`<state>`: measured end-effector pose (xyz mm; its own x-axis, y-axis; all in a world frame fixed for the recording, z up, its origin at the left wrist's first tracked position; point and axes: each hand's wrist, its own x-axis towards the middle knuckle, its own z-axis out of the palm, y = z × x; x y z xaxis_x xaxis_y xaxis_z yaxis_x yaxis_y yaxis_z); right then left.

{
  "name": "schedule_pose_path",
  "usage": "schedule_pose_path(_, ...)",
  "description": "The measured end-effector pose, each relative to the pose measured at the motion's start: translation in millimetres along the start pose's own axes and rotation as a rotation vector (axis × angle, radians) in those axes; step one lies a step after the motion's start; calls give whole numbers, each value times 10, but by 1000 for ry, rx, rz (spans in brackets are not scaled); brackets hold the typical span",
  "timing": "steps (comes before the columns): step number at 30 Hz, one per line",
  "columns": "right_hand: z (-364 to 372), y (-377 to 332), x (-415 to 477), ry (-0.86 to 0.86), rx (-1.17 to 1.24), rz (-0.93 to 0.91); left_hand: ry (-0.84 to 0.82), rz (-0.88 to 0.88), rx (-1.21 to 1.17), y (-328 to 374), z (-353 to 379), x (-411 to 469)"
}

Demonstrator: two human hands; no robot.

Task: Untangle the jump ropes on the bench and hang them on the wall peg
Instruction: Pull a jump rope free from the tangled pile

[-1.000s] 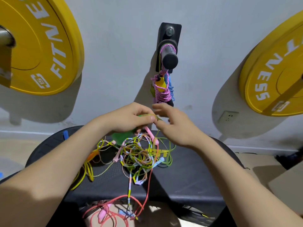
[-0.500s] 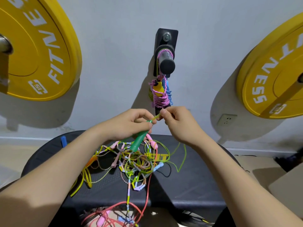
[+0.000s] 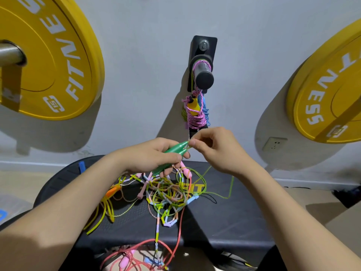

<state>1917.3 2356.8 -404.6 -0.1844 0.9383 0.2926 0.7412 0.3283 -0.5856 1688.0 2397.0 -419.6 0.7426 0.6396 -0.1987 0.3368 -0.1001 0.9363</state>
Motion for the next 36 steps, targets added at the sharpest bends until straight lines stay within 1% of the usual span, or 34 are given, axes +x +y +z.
schedule_pose_path(3,21,1,7,-38,77,48,16,10,-13,-22,-51,-26)
schedule_pose_path(7,20,-24,-31,-137,107,-28,26,-9,34,-52,-126,-95)
schedule_pose_path(12,102,38,22,-132,34,-2,-89,-33,7,-54,-130,-144)
schedule_pose_path(15,109,61,61,-101,108,32,-157,5,-27,-15,-153,-181)
schedule_pose_path(17,98,75,87,-70,189,72,-120,59,-102,14,-163,-193)
schedule_pose_path(20,96,108,137,-24,299,127,18,102,-221,25,-151,-192)
schedule_pose_path(22,114,133,153,16,327,161,113,120,-262,15,-146,-178)
schedule_pose_path(24,137,182,155,46,255,213,210,148,-340,-1,-163,-147)
schedule_pose_path(26,175,235,142,19,186,274,359,171,-395,-20,-197,-107)
schedule_pose_path(27,193,251,137,1,173,292,440,169,-383,-33,-214,-87)
schedule_pose_path(29,223,226,139,-1,125,264,566,141,-257,-73,-214,-47)
schedule_pose_path(30,232,189,143,4,50,211,598,116,-168,-94,-198,-32)
schedule_pose_path(32,263,103,129,-19,-163,70,596,52,2,-127,-149,-16)
schedule_pose_path(34,312,0,96,-81,-352,-22,534,5,140,-148,-93,-11)
schedule_pose_path(36,356,-98,59,-149,-458,-90,468,-10,258,-148,-45,-11)
